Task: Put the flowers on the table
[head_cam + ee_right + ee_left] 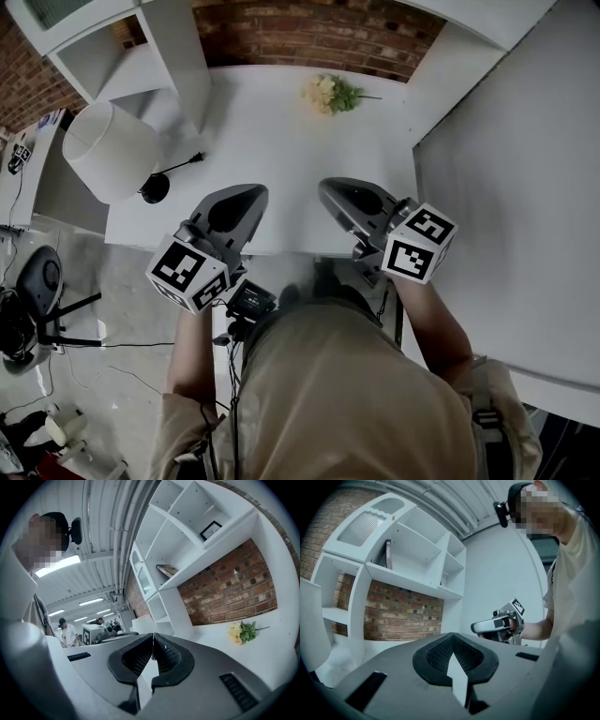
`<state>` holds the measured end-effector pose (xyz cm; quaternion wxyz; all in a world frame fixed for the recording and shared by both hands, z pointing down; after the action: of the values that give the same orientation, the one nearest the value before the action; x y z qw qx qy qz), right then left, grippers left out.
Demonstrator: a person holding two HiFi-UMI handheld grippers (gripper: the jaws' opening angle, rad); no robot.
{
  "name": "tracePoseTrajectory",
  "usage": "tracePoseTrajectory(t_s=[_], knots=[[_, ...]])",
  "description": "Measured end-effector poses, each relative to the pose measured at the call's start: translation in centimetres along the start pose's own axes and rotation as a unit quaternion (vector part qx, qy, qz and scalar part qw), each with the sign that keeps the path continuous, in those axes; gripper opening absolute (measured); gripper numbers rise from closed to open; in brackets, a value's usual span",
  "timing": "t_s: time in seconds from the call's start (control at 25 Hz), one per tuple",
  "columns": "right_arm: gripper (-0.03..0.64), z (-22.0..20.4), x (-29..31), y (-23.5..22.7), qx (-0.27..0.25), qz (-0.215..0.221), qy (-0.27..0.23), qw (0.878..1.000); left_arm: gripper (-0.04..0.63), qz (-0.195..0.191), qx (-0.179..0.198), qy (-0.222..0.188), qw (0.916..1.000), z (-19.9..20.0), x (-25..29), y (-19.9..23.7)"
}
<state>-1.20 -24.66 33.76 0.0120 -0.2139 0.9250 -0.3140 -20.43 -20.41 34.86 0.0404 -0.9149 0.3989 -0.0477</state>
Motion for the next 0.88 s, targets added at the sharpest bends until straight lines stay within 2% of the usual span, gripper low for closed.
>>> tracePoseTrajectory(t_s=[0.24, 0.56, 0.88], knots=[[0.023, -1.2, -1.3, 0.5, -0.022, -0.023, 0.021, 0.999, 0.009, -0.007, -0.007, -0.003, 0.9999, -0.3, 0.1, -1.1], [0.023, -2.0, -2.4, 0.3, -0.020, -0.045, 0.034, 0.998, 0.009, -0.009, -0.021, 0.004, 0.9997, -0.3, 0.0, -1.9], [0.023, -2.8, -3.1, 0.2, -0.025, -0.036, 0.040, 0.998, 0.009, -0.010, -0.022, 0.013, 0.9996, -0.2, 0.5, -3.2]])
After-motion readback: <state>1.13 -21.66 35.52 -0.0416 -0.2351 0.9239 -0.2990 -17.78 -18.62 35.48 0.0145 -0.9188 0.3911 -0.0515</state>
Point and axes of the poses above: the fingertips, and each gripper's own axes: x forward along the fingers, y to its left, z out of its top, the point moved 7 cm from there along -x, backward along the fingers, and after that the axes turned 14 degrees about x, right-handed, at the moved point
